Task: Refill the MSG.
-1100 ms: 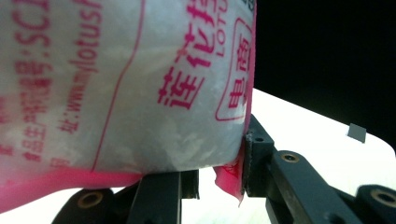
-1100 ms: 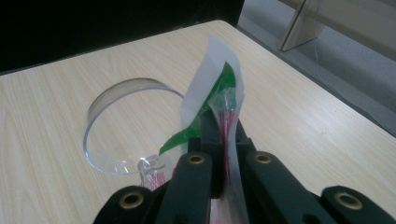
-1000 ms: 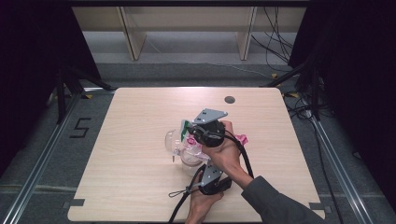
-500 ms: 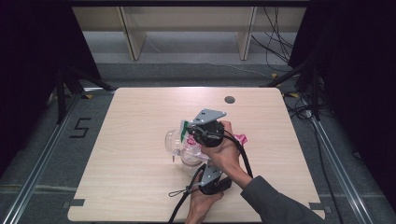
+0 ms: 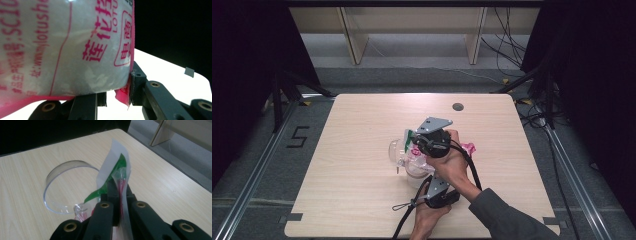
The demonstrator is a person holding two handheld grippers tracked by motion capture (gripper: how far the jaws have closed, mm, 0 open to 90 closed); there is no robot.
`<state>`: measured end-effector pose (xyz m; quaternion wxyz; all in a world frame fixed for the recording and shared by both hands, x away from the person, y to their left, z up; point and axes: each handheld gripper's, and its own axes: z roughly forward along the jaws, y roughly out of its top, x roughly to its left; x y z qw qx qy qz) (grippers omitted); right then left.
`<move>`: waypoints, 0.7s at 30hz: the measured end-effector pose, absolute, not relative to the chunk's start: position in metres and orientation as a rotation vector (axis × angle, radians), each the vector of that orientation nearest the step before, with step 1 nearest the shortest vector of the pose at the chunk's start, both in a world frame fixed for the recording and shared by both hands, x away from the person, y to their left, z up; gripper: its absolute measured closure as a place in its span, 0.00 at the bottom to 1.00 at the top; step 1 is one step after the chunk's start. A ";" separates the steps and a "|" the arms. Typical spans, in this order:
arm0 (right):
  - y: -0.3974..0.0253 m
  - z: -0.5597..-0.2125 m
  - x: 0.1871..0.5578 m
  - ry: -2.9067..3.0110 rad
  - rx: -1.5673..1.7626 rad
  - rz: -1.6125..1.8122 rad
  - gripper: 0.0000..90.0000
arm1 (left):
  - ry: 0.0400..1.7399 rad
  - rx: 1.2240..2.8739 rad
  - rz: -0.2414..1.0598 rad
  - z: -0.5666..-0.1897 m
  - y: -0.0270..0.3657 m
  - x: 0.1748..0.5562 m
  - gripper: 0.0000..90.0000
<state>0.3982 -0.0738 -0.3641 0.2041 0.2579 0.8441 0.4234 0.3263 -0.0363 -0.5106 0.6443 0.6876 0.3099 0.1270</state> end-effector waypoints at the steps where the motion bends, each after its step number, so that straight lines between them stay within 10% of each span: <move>1: -0.074 -0.364 0.400 2.358 0.688 1.166 1.00 | 0.704 1.565 0.288 -0.511 -0.037 0.326 0.80; 21: -0.072 -0.367 0.399 2.358 0.703 1.166 1.00 | 0.708 1.559 0.284 -0.511 -0.036 0.325 0.80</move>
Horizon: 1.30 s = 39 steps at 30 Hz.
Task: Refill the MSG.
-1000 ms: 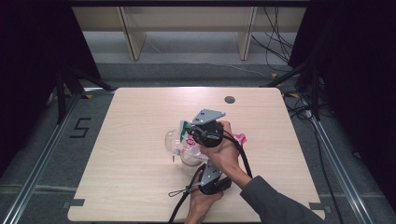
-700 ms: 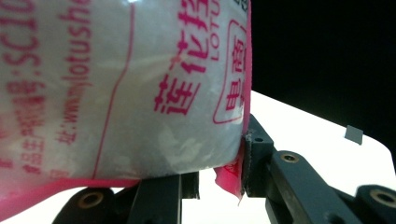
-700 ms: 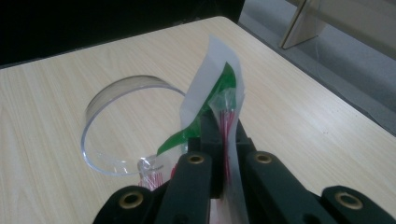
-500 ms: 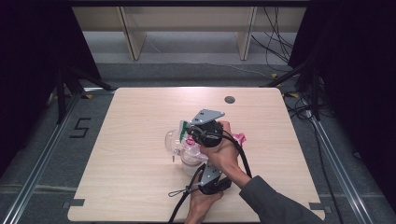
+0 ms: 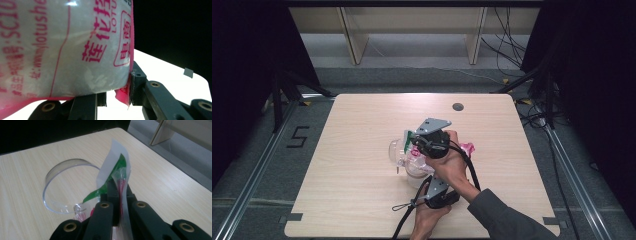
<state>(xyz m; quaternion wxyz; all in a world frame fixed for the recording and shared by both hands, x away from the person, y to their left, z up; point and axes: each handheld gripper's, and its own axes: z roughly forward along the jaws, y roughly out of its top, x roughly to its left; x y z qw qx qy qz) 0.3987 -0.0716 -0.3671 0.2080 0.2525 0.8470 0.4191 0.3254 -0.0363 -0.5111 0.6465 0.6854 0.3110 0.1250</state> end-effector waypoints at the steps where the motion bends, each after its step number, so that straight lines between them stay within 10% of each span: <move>1: -0.071 -0.368 0.398 2.371 0.701 1.155 1.00 | 0.710 1.556 0.286 -0.511 -0.036 0.325 0.80; 39: -0.067 -0.365 0.400 2.355 0.707 1.146 1.00 | 0.657 1.641 0.271 -0.508 -0.034 0.327 0.80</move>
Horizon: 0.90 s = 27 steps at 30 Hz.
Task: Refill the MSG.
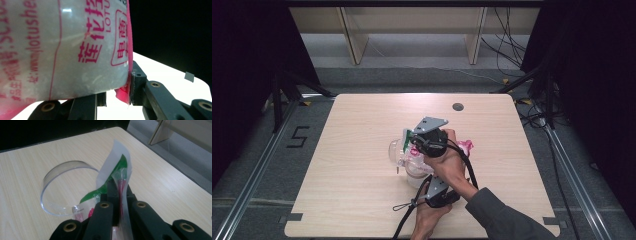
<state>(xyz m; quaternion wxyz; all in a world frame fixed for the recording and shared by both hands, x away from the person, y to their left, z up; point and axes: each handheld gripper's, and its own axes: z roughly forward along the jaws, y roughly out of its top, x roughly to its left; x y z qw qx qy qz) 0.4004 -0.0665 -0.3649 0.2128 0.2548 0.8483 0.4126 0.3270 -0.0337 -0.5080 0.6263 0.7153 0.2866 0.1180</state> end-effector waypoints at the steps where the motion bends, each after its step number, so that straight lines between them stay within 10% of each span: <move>1: -0.067 -0.365 0.400 2.355 0.707 1.146 1.00 | 0.657 1.641 0.271 -0.508 -0.034 0.327 0.80; 27: -0.066 -0.365 0.404 2.370 0.729 1.157 1.00 | 0.663 1.620 0.264 -0.507 -0.035 0.328 0.80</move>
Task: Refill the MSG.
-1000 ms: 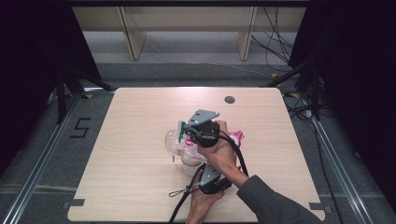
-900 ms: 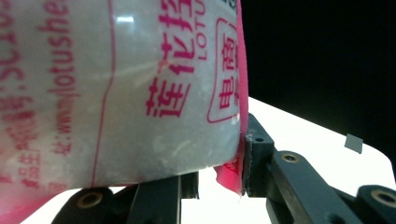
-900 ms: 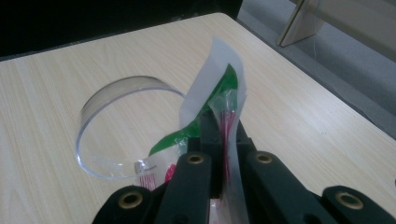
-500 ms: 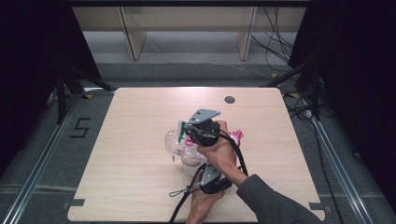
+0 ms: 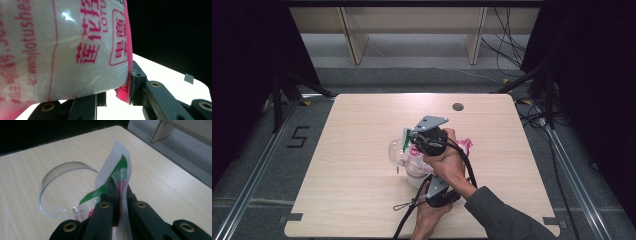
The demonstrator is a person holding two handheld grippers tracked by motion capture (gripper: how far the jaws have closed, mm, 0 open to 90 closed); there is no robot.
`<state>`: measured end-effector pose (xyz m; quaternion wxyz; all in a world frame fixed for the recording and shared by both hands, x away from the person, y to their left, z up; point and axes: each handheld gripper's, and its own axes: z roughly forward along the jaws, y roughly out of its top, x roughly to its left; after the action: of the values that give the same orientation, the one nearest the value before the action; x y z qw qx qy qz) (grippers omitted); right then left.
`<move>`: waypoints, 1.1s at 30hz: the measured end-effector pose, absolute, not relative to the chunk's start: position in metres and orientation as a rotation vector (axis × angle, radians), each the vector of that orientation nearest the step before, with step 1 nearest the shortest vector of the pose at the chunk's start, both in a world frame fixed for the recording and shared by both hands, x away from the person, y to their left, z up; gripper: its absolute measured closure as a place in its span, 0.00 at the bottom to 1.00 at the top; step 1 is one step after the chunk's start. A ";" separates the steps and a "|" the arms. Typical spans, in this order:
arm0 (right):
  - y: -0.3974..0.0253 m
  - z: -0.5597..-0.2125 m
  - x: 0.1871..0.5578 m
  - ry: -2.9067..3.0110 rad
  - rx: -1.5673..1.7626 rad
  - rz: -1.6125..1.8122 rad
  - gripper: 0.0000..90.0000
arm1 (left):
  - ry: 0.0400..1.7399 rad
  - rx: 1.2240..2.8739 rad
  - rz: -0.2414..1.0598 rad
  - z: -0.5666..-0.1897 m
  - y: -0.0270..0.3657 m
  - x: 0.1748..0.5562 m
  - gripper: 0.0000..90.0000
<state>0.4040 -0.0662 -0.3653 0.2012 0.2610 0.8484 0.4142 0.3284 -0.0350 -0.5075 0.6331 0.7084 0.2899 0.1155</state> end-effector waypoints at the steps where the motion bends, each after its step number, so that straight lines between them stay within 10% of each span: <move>1: -0.066 -0.366 0.403 2.368 0.737 1.155 1.00 | 0.663 1.621 0.262 -0.508 -0.035 0.328 0.80; 33: -0.062 -0.368 0.403 2.371 0.724 1.131 1.00 | 0.664 1.618 0.265 -0.508 -0.034 0.329 0.80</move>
<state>0.4033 -0.0617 -0.3681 0.2067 0.2599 0.8513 0.4061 0.3288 -0.0336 -0.5080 0.6338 0.7075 0.2905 0.1157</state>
